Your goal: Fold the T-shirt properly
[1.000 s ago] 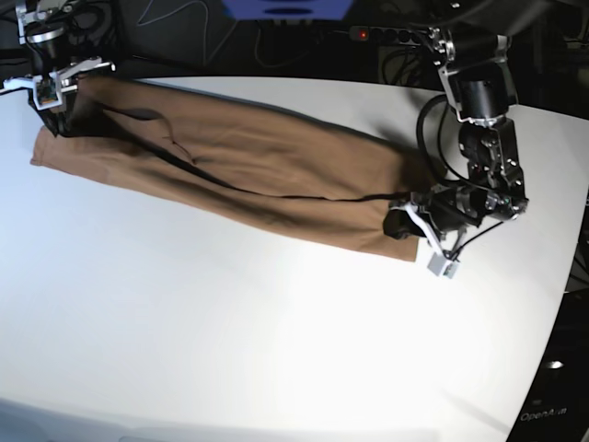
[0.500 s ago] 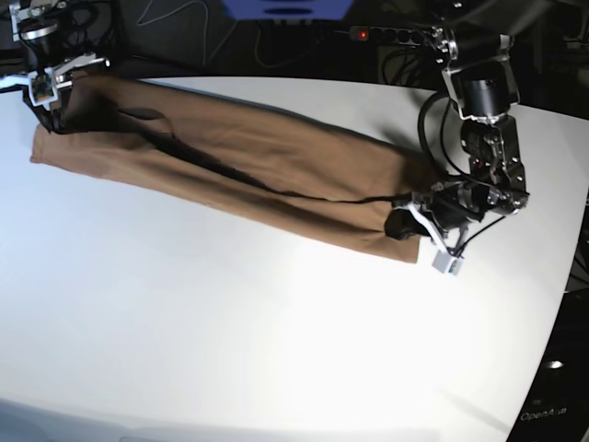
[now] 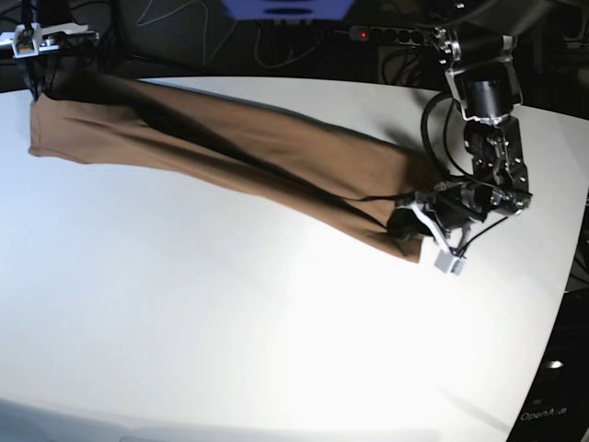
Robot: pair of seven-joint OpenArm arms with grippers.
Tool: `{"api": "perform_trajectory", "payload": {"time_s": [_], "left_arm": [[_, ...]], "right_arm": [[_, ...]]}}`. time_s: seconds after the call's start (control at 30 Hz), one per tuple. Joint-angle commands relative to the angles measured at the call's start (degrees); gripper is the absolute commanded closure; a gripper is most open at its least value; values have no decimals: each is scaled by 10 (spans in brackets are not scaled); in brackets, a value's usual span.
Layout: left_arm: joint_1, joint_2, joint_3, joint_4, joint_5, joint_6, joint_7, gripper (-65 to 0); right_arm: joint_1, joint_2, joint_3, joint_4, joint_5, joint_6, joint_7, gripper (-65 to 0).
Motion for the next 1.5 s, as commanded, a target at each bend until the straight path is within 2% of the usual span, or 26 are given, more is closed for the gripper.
{"api": "perform_trajectory", "payload": {"time_s": [0.0,0.13,0.57,0.67,0.8,0.93,1.1,1.2,1.37,1.47], "left_arm": [[5,-11,0,-3,64,23,42,-26],[5,-10,0,-3,60,23,42,-26],[21,-10,-1,-1,60,23,42,-26],[22,-11,-1,-1,60,23,42,-26],[22,-18,-1,-2,60,23,42,-26],[22,-23,-1,-3,60,23,42,-26],[22,-23,-1,-3,60,23,42,-26],[22,-23,-1,-3,60,23,42,-26],[22,-23,-1,-4,60,23,43,-26],[22,-23,-1,-4,60,23,43,-26]], "right_arm": [[-8,4,8,-9,14,-5,16,-3],[-6,7,8,-47,13,-5,39,-3],[14,-8,1,-56,12,-5,39,-7],[14,-22,-16,-56,-28,-5,37,-7],[14,-36,-35,-57,-35,-5,38,-7],[23,-37,-43,-65,-50,-5,36,-9],[51,-36,-40,-99,-102,-5,36,-13],[65,-36,-32,-116,-118,-5,36,-91],[75,-34,-34,-125,-123,-5,36,-300],[77,-34,-34,-125,-146,-5,36,-348]]}}
